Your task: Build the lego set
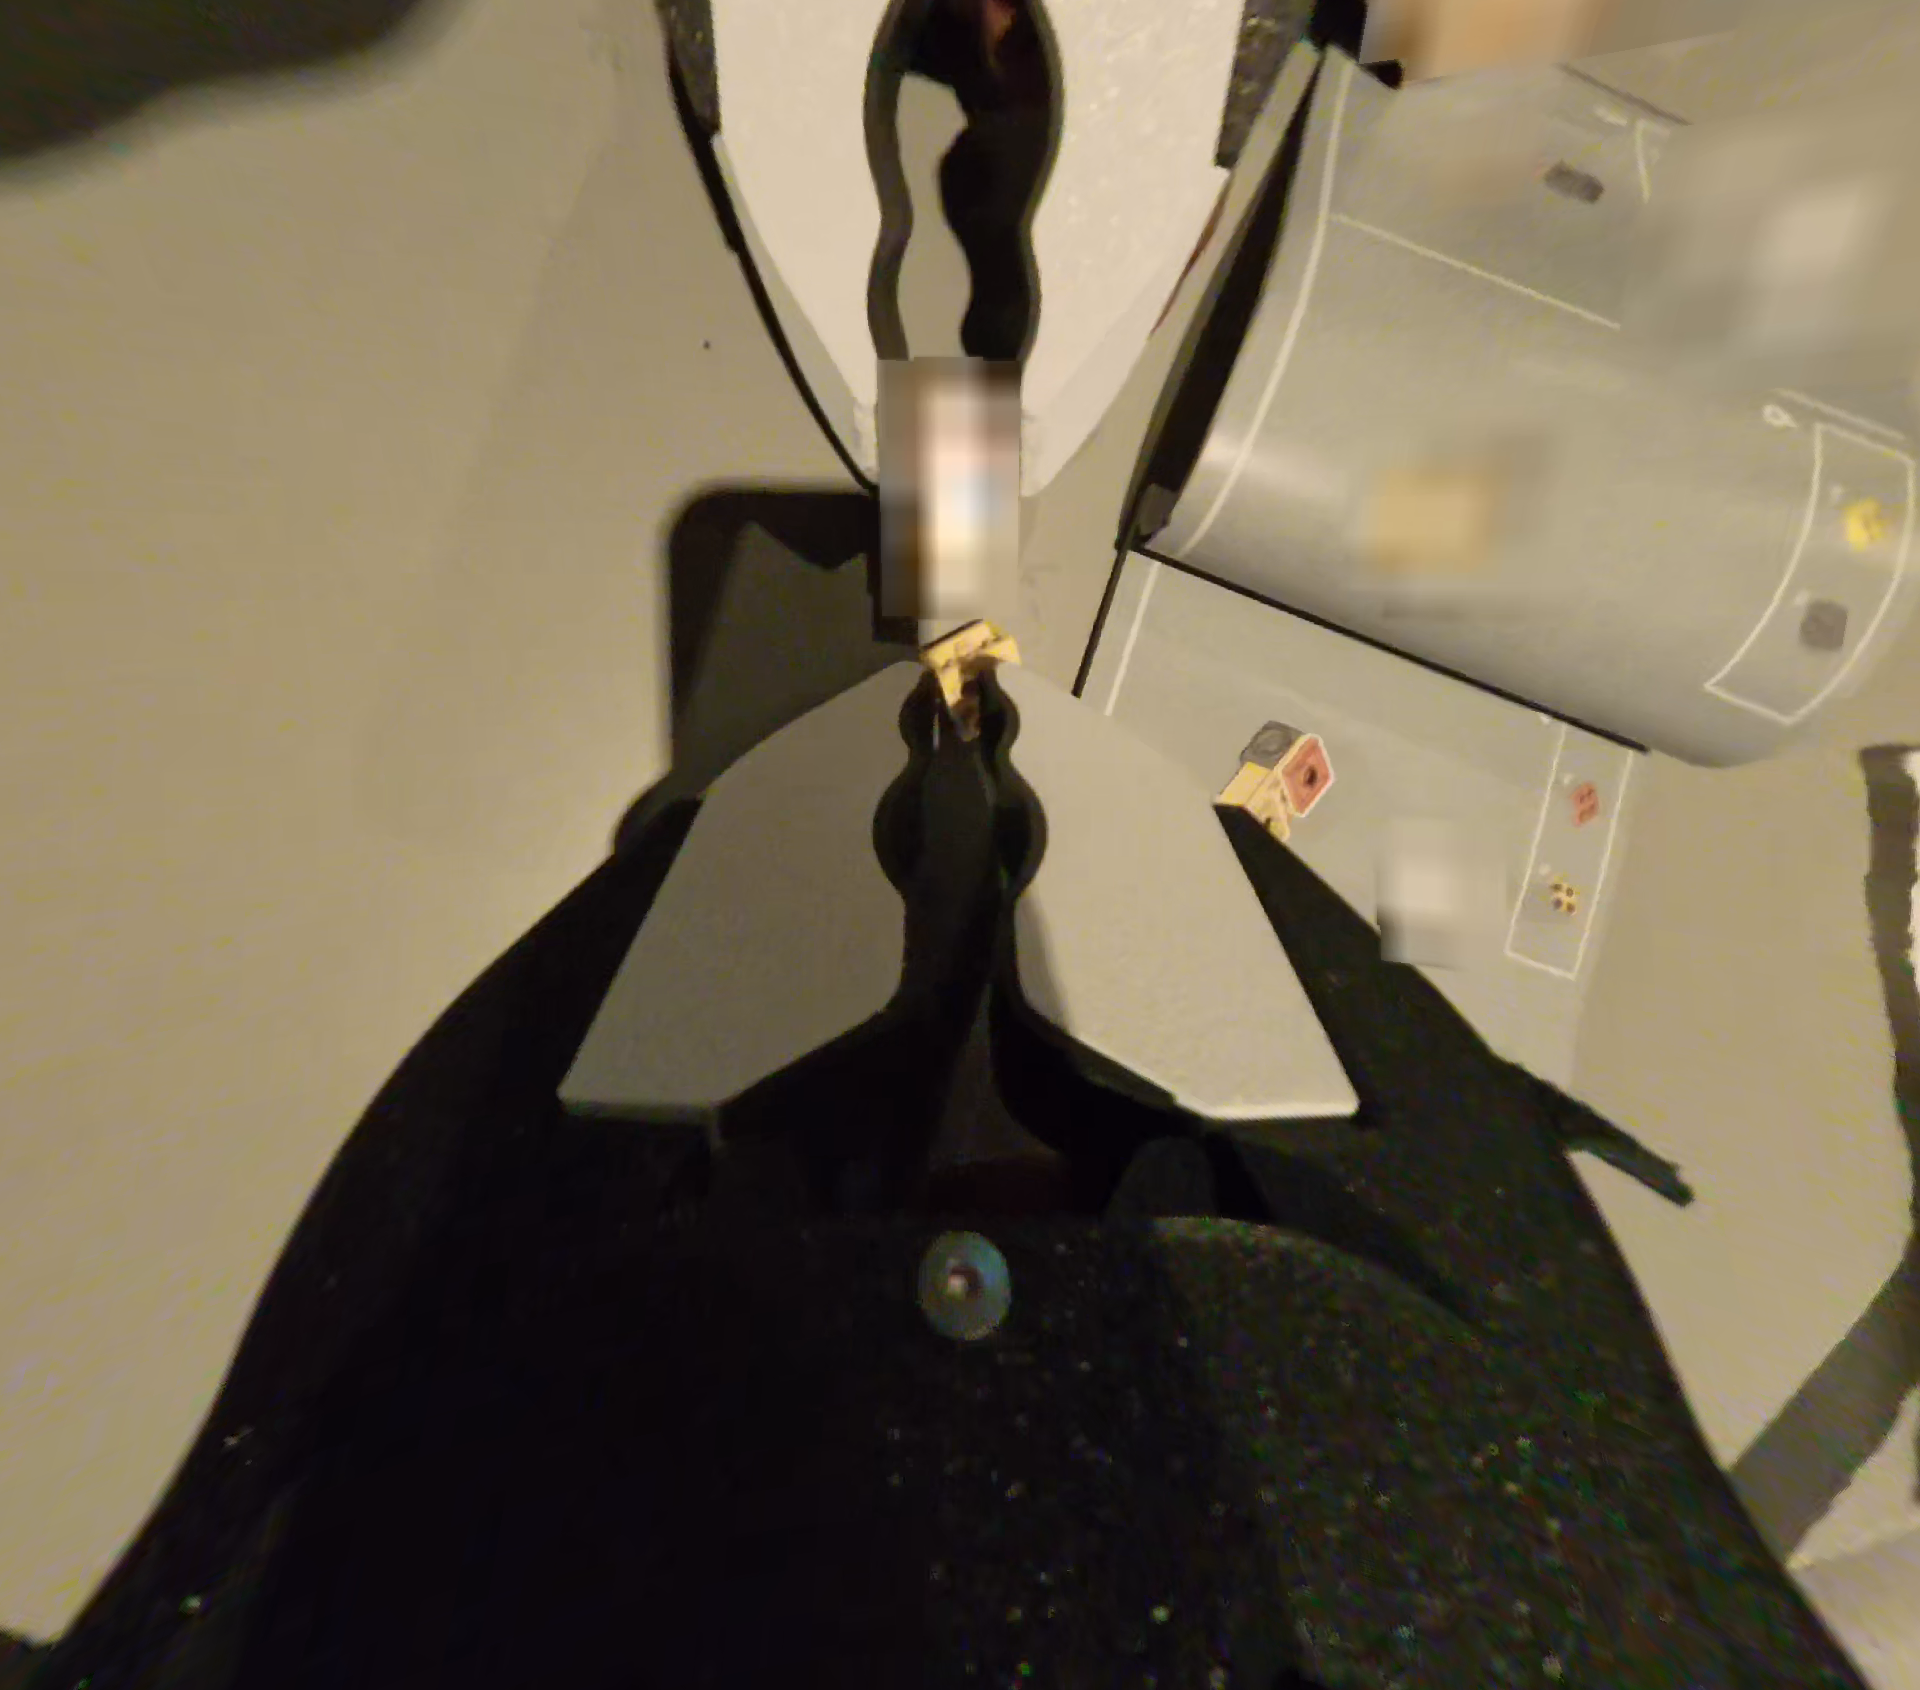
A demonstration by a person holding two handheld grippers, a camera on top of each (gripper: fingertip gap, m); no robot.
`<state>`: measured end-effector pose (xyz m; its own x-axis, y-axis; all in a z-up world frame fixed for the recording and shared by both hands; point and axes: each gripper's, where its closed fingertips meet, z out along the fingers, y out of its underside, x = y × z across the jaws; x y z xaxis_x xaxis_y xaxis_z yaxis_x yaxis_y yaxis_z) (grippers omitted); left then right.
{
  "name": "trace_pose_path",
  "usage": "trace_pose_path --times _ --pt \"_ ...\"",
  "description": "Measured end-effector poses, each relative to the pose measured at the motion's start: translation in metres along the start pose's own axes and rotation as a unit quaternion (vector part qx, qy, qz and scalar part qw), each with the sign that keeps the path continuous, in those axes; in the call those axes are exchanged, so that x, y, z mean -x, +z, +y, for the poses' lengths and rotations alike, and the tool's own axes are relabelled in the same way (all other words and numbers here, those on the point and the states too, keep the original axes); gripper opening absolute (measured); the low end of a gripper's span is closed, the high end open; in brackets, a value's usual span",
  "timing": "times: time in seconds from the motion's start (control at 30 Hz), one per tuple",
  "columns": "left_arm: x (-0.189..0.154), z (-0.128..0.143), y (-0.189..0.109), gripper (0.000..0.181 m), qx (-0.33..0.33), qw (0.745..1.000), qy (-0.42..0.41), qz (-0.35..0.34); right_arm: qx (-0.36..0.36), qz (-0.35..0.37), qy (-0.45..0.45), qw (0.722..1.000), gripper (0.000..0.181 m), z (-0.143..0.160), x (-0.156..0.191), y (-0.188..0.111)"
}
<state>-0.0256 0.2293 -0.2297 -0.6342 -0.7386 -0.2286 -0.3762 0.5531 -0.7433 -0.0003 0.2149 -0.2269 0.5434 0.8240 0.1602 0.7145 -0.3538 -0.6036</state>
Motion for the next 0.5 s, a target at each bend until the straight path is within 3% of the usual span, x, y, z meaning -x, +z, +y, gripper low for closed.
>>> trace_pose_path --times 0.03,0.3,0.5 --pt "0.000 0.000 0.000 0.021 0.000 1.000 -0.001 0.000 -0.007 0.004 0.014 1.000 0.007 -0.001 -0.001 -0.002" --pt "0.006 -0.009 -0.001 0.020 -0.025 0.999 -0.017 -0.016 -0.095 0.042 0.122 0.987 0.007 -0.011 -0.003 -0.019" --pt "0.010 -0.032 -0.004 0.020 -0.088 0.994 -0.058 -0.025 -0.214 0.066 0.207 0.952 0.006 -0.028 -0.011 -0.049"
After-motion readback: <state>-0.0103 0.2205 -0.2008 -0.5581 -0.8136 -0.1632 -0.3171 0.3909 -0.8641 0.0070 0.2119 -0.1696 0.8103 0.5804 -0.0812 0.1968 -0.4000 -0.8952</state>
